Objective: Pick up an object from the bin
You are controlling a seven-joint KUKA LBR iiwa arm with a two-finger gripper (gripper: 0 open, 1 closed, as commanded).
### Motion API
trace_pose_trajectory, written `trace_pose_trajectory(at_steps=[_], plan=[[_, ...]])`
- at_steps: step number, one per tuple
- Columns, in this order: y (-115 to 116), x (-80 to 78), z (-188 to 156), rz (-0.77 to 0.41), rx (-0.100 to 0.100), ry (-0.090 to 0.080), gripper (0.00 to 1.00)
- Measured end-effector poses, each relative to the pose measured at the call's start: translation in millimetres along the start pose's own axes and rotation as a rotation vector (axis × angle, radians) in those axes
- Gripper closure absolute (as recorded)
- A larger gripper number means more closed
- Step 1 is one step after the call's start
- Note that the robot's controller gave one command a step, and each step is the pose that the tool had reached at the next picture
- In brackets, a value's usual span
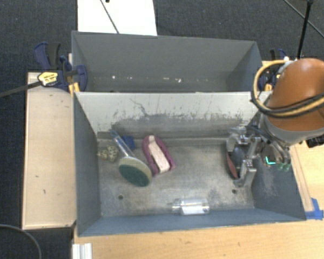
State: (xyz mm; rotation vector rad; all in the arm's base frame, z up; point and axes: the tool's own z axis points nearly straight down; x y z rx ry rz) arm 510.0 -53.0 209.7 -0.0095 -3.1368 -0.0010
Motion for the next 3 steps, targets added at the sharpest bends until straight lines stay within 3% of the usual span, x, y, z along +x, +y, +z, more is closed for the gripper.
trace_pose_trajectory(at_steps=[1,2,3], plan=[[-90.5,-26.1,135.3,0.104,0.001,-0.029,0.00],[-39.5,-35.2,139.0,-0.644,0.003,-0.012,0.00],[-80.5,-63.5,138.5,-1.049,-0.020,-0.009,0.00]])
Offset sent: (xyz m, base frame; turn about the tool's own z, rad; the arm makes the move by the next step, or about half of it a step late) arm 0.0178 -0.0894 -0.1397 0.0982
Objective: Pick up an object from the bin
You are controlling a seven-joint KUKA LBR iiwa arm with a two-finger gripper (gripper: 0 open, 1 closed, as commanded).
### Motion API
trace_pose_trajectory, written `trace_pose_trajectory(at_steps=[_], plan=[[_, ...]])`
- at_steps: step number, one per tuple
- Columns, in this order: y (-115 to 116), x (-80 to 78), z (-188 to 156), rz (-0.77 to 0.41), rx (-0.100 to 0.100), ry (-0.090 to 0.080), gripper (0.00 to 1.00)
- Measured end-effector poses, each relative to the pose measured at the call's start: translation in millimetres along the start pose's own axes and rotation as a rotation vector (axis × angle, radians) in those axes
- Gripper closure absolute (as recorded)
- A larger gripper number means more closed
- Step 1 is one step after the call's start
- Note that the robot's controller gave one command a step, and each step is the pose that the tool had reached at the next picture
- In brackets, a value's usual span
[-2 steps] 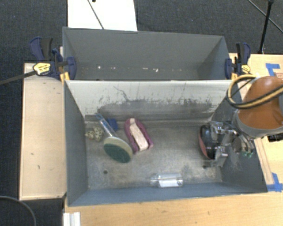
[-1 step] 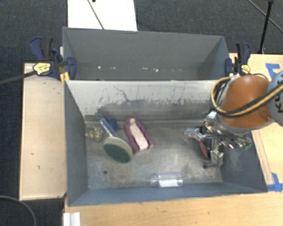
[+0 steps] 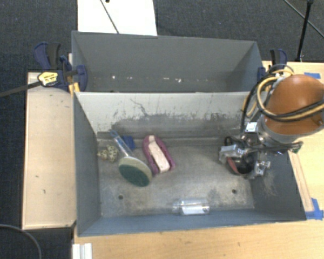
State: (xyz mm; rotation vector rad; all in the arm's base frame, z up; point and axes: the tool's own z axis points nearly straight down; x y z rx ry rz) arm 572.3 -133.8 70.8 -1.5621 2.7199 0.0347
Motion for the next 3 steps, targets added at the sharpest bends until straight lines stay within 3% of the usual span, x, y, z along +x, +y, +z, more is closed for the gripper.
trace_pose_trajectory(at_steps=[1,2,3], plan=[[-9.5,-25.6,-30.7,-0.325,0.018,0.014,0.00],[-3.8,-36.4,-0.1,-0.315,0.014,0.015,0.00],[-4.7,-36.1,-3.8,-0.310,0.014,0.016,1.00]])
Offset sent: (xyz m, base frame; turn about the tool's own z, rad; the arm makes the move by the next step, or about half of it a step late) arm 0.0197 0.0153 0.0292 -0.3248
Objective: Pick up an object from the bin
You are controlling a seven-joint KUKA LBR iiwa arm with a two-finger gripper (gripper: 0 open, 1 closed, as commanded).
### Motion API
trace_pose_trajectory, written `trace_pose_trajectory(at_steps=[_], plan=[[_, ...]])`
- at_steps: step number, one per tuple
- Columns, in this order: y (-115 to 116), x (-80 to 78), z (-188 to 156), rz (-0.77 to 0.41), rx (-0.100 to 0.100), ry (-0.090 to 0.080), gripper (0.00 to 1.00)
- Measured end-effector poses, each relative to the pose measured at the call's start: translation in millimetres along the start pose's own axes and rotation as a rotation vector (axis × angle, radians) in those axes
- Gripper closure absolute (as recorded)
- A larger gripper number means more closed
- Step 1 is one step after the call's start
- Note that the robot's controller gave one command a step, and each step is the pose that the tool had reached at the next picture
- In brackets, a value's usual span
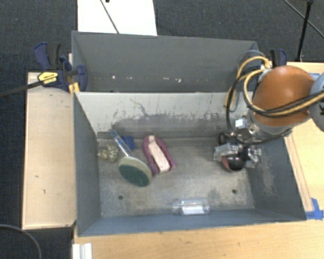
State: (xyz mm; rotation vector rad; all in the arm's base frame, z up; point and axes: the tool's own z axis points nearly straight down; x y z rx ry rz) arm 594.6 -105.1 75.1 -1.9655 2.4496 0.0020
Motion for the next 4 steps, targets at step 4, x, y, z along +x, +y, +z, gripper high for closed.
trace_pose_trajectory(at_steps=[4], plan=[[-1.8,-2.6,-99.2,0.038,0.007,-0.001,1.00]])
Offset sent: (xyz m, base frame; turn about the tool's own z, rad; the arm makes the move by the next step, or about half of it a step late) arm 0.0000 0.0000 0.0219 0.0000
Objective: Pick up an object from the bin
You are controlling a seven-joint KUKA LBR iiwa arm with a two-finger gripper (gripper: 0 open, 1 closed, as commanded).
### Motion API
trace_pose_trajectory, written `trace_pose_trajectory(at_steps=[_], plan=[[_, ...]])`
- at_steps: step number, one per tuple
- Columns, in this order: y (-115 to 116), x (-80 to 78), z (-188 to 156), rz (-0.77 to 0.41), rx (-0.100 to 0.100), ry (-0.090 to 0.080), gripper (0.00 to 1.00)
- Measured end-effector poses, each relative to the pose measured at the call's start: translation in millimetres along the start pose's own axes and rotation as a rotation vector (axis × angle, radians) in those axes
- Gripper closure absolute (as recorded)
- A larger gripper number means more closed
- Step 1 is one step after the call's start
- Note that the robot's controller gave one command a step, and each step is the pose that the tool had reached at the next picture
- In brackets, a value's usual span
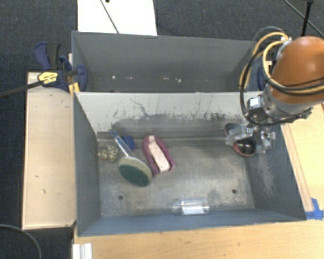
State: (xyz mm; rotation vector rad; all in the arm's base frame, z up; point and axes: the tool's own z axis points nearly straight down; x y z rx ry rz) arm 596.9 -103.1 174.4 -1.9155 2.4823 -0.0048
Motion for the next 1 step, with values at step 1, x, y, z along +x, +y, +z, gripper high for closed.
trace_pose_trajectory(at_steps=[1], plan=[[-1.0,-0.6,-17.3,0.011,0.002,-0.001,1.00]])
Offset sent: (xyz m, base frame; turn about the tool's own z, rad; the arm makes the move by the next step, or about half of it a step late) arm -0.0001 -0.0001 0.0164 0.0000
